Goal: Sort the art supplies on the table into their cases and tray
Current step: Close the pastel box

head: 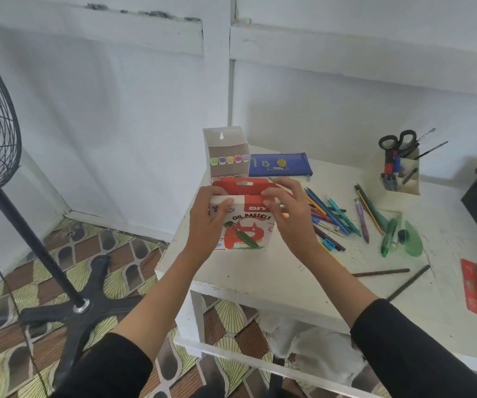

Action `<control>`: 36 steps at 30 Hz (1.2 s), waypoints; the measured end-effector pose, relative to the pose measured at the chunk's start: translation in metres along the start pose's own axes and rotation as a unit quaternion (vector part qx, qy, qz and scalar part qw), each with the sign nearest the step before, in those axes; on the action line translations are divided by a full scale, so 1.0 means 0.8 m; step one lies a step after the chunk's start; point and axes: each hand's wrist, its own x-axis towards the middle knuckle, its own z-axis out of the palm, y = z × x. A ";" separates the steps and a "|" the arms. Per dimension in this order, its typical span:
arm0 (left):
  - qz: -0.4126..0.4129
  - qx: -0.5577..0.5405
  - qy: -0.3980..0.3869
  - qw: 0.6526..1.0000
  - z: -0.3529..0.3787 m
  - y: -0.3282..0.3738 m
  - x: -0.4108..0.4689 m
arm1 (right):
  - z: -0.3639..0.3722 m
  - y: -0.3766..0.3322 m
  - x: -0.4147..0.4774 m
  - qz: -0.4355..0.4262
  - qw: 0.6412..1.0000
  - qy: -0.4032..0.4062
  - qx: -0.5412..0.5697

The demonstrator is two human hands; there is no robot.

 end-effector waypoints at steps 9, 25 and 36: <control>0.061 0.042 0.037 0.997 -0.001 -0.013 -0.006 | 0.002 0.012 -0.018 0.019 0.999 0.019 0.023; 0.001 0.089 -0.100 0.991 0.020 -0.025 -0.034 | -0.034 0.027 -0.037 0.277 0.895 0.256 0.240; -0.233 -0.089 -0.257 0.934 0.173 0.018 -0.051 | -0.190 0.085 -0.059 0.388 0.799 0.411 0.207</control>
